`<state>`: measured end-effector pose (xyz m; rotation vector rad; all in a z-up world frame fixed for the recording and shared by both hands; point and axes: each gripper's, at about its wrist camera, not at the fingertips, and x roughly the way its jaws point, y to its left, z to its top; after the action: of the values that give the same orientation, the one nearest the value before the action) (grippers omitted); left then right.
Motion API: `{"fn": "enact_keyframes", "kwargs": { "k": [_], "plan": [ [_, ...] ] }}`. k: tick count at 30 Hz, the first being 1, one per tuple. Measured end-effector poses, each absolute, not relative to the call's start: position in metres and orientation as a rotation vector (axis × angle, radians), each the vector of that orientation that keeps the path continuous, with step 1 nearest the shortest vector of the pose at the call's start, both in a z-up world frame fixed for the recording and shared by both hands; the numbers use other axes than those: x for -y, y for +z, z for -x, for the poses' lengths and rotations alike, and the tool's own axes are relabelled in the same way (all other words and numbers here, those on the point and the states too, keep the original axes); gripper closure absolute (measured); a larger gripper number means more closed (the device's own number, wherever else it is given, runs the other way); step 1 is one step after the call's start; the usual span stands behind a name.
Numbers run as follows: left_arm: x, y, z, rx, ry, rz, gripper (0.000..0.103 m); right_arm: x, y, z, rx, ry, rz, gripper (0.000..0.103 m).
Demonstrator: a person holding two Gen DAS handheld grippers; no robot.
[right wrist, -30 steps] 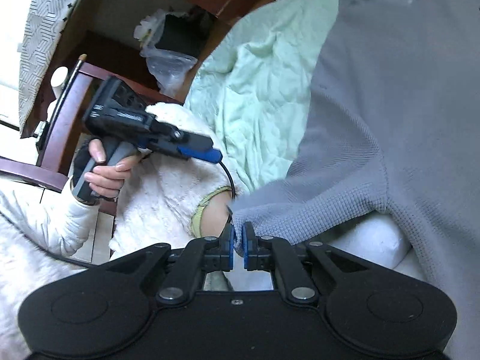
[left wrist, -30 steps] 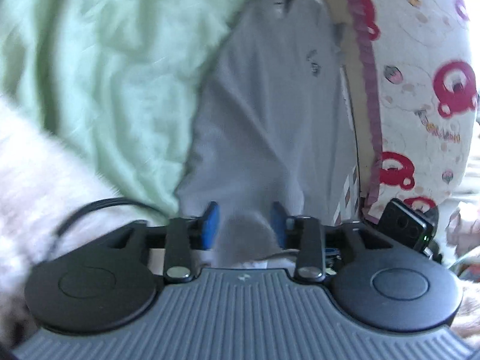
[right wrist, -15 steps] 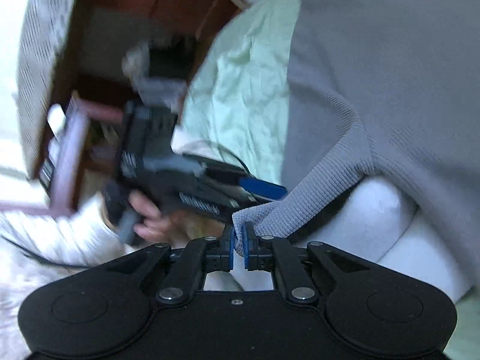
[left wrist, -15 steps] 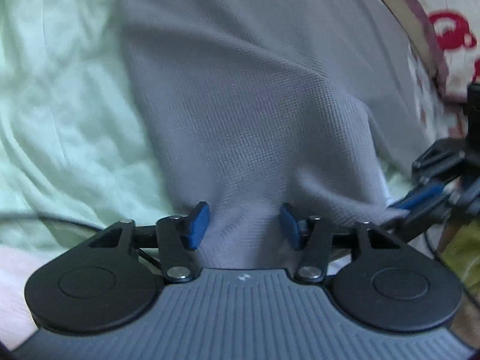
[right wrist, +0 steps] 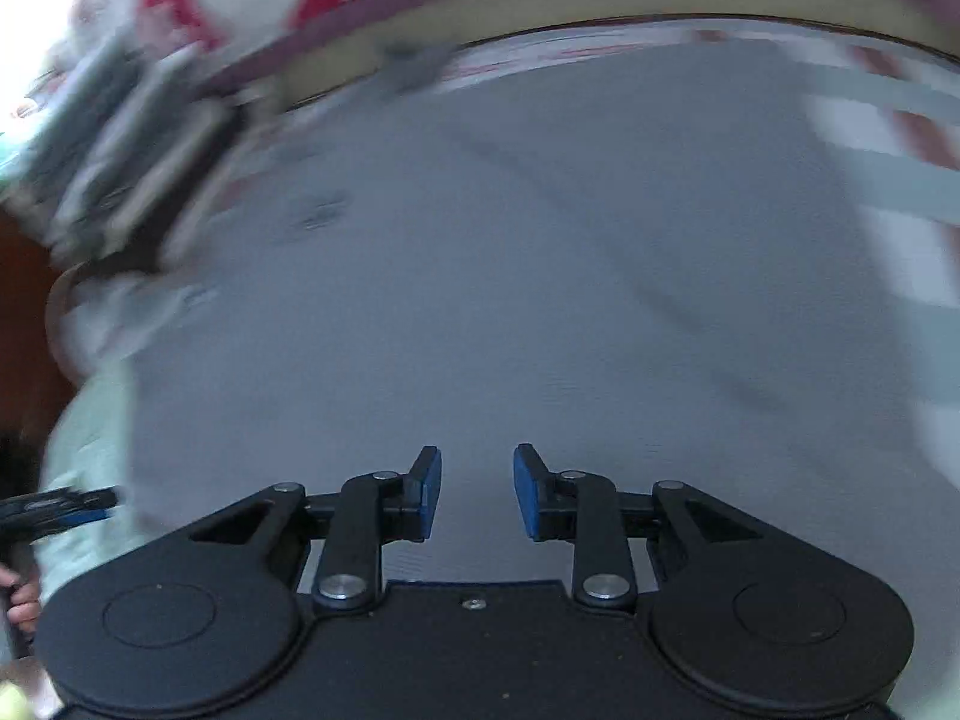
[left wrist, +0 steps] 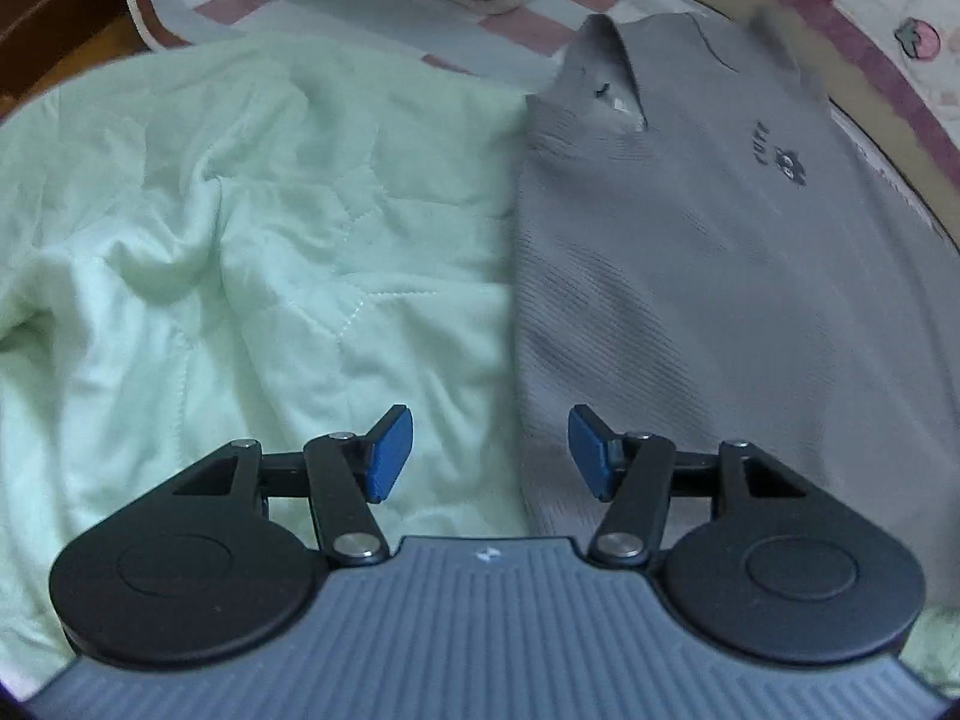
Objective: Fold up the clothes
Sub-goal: 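Lower the folded hem and open both tools, then grasp the shirt edge with the right tool while the left tool grasps the hem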
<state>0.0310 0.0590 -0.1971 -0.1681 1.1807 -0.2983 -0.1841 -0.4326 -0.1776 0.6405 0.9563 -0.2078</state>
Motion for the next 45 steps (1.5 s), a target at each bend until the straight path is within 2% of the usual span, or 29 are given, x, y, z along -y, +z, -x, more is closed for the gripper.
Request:
{"fn": "enact_keyframes", "kwargs": {
  "k": [3,8,10,12,15,17,18,19,20,21,23,24,25,26,29,32,36,37,38,39,40,42,44,45],
  "plan": [
    [-0.067,-0.209,-0.029,-1.190,-0.292,0.281,0.046,0.462,-0.184,0.240,-0.908,-0.427,-0.732,0.069],
    [-0.055,-0.203,-0.023,-1.173,-0.298,0.185,0.046,0.474,-0.182,0.320,-0.891,-1.055,-0.610,0.060],
    [-0.054,-0.206,-0.022,-1.211,-0.323,0.220,0.044,0.478,-0.181,0.348,-0.803,-1.050,-0.723,0.058],
    [-0.061,-0.212,-0.023,-1.253,-0.333,0.337,0.037,0.476,-0.183,0.370,-0.717,-1.018,-0.868,0.056],
    [-0.069,-0.219,-0.029,-1.264,-0.329,0.451,0.037,0.455,-0.197,0.383,-0.629,-0.984,-1.007,0.056],
    [-0.067,-0.217,-0.030,-1.235,-0.334,0.424,0.041,0.440,-0.208,0.378,-0.630,-0.966,-1.018,0.056],
    [-0.065,-0.216,-0.030,-1.224,-0.336,0.402,0.046,0.434,-0.214,0.376,-0.627,-0.951,-1.034,0.056],
    [-0.063,-0.216,-0.030,-1.219,-0.337,0.376,0.052,0.433,-0.222,0.375,-0.611,-0.920,-1.075,0.056],
    [-0.061,-0.216,-0.031,-1.213,-0.337,0.350,0.068,0.433,-0.230,0.373,-0.594,-0.889,-1.115,0.056],
    [-0.060,-0.215,-0.031,-1.208,-0.332,0.328,0.074,0.432,-0.237,0.371,-0.578,-0.863,-1.149,0.056],
    [-0.061,-0.216,-0.031,-1.200,-0.317,0.298,0.073,0.431,-0.245,0.367,-0.549,-0.839,-1.176,0.056],
    [-0.062,-0.216,-0.032,-1.196,-0.315,0.296,0.073,0.431,-0.246,0.364,-0.538,-0.823,-1.162,0.060],
    [-0.061,-0.216,-0.031,-1.192,-0.316,0.291,0.073,0.431,-0.246,0.363,-0.523,-0.803,-1.146,0.090],
    [-0.059,-0.216,-0.030,-1.187,-0.318,0.282,0.070,0.430,-0.243,0.362,-0.499,-0.778,-1.121,0.098],
    [-0.048,-0.216,-0.028,-1.187,-0.376,0.247,0.059,0.425,-0.227,0.354,-0.486,-0.775,-0.971,0.099],
    [-0.037,-0.219,-0.027,-1.198,-0.407,0.238,0.055,0.422,-0.224,0.344,-0.513,-0.764,-0.887,0.099],
    [-0.026,-0.215,-0.027,-1.188,-0.369,0.206,0.051,0.425,-0.236,0.342,-0.547,-0.764,-0.941,0.094],
    [-0.025,-0.215,-0.028,-1.183,-0.360,0.215,0.051,0.429,-0.239,0.341,-0.554,-0.758,-0.965,0.089],
    [-0.022,-0.214,-0.027,-1.174,-0.356,0.205,0.054,0.432,-0.242,0.342,-0.561,-0.756,-0.988,0.085],
    [-0.019,-0.213,-0.026,-1.161,-0.357,0.182,0.086,0.432,-0.244,0.346,-0.565,-0.760,-1.010,0.075],
    [-0.017,-0.210,-0.025,-1.139,-0.362,0.144,0.097,0.432,-0.246,0.349,-0.565,-0.763,-1.032,0.069],
    [-0.021,-0.194,-0.015,-1.069,-0.365,0.102,0.097,0.432,-0.249,0.352,-0.541,-0.760,-1.079,0.064],
    [-0.033,-0.167,-0.007,-1.013,-0.367,0.118,0.097,0.433,-0.249,0.355,-0.515,-0.727,-1.135,0.053],
    [-0.039,-0.153,-0.003,-0.988,-0.369,0.133,0.097,0.433,-0.246,0.357,-0.504,-0.699,-1.156,0.051]
  ]
}}
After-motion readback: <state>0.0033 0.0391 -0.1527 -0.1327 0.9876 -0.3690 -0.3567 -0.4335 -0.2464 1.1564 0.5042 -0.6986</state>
